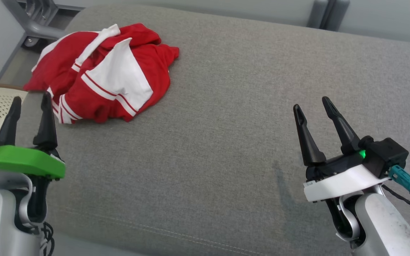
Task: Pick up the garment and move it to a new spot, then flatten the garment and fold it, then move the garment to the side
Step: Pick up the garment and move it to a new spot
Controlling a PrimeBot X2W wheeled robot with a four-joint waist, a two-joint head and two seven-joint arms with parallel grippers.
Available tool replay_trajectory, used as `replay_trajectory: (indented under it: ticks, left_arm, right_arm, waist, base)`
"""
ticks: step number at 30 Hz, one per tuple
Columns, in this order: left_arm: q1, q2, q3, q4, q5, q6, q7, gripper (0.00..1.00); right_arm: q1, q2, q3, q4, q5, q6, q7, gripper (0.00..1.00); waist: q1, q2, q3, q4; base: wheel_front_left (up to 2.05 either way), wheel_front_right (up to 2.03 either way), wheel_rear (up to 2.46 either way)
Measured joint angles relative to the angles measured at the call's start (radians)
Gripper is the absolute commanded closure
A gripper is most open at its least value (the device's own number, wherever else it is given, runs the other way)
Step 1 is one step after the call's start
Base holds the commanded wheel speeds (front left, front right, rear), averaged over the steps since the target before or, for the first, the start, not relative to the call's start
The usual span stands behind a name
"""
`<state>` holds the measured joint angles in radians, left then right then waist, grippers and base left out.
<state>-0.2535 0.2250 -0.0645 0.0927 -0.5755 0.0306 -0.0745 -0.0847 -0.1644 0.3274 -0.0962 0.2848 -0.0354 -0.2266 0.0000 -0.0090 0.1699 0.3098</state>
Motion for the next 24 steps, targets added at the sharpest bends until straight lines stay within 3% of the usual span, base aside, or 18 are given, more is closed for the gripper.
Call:
replay_trajectory:
  ticks: [13, 24]
  left_arm:
    - [-0.214, 0.085, 0.035, 0.175, -0.064, -0.066, 0.104, 0.00]
    - [-0.261, 0.098, -0.016, 0.366, -0.092, -0.111, 0.208, 0.00]
  right_arm:
    - [-0.090, 0.000, 0.005, -0.022, -0.034, 0.000, 0.009, 0.00]
    - [-0.138, 0.002, -0.001, -0.009, -0.040, 0.000, 0.008, 0.00]
  waist:
    - [0.0000, 0.0000, 0.138, -0.118]
    - [0.0000, 0.0000, 0.229, -0.212]
  base:
    - [0.00, 0.00, 0.00]
    - [0.00, 0.00, 0.00]
